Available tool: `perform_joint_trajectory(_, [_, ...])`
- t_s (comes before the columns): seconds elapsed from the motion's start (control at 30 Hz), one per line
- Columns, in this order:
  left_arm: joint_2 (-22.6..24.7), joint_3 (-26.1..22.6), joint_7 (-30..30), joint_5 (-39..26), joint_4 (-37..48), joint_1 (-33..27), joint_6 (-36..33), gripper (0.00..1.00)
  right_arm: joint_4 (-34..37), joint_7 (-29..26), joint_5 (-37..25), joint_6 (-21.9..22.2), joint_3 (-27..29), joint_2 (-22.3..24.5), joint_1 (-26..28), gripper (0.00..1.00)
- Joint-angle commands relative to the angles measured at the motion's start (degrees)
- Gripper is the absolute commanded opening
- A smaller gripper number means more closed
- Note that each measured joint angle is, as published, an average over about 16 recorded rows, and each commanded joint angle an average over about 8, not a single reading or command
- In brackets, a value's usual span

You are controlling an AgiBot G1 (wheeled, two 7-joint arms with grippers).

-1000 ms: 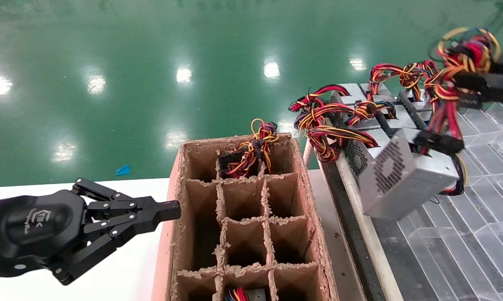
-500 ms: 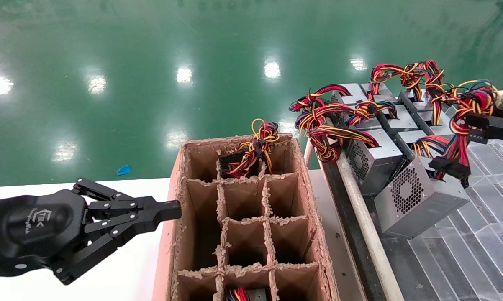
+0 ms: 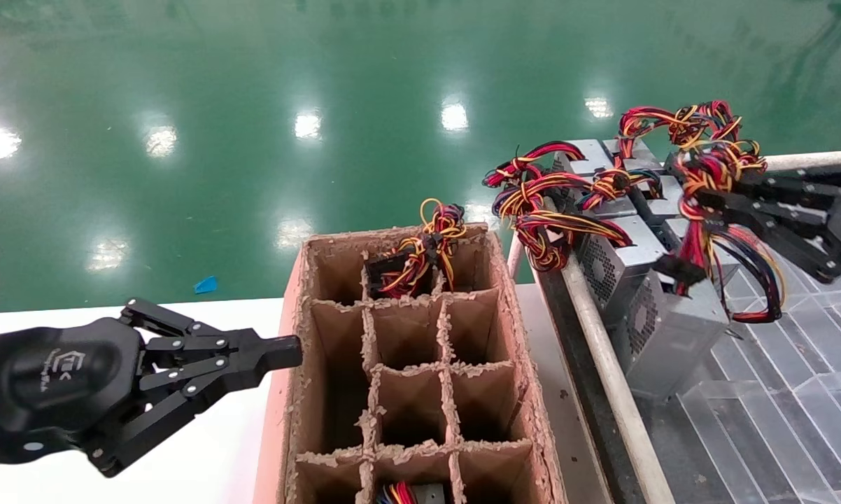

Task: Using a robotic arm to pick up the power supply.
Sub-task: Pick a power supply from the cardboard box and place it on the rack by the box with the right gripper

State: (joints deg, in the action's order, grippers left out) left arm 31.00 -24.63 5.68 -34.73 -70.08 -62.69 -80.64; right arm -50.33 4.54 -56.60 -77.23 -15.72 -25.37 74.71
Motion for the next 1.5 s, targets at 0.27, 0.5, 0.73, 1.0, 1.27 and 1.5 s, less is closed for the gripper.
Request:
perform_joint_trajectory(0.27, [0.0,0.0,0.0,0.0,0.0,0.0,0.0,0.0,5.2,1.4,-4.3,-3.1,-3.3,-4.8,5.7,0.01])
perform_joint_trajectory(0.5, [0.0,0.0,0.0,0.0,0.0,0.0,0.0,0.0,6.0,1.6,-8.9,-3.7,-5.9,-6.6,9.2,0.89])
perform_joint_trajectory(0.73, [0.0,0.0,0.0,0.0,0.0,0.0,0.0,0.0,4.9,1.0,-11.7,-2.6,-7.0,-7.0,11.1,1.0])
perform_joint_trajectory(1.0, [0.0,0.0,0.0,0.0,0.0,0.0,0.0,0.0,2.8,-0.2,-12.4,-1.2,-7.0,-7.2,11.8,1.0])
perform_joint_trajectory(1.27, [0.0,0.0,0.0,0.0,0.0,0.0,0.0,0.0,-1.2,-1.6,-13.7,1.5,-6.8,-6.5,12.4,1.0])
perform_joint_trajectory(1.5, [0.0,0.0,0.0,0.0,0.0,0.0,0.0,0.0,-3.9,-2.1,-12.4,1.3,-5.9,-5.8,13.0,1.0])
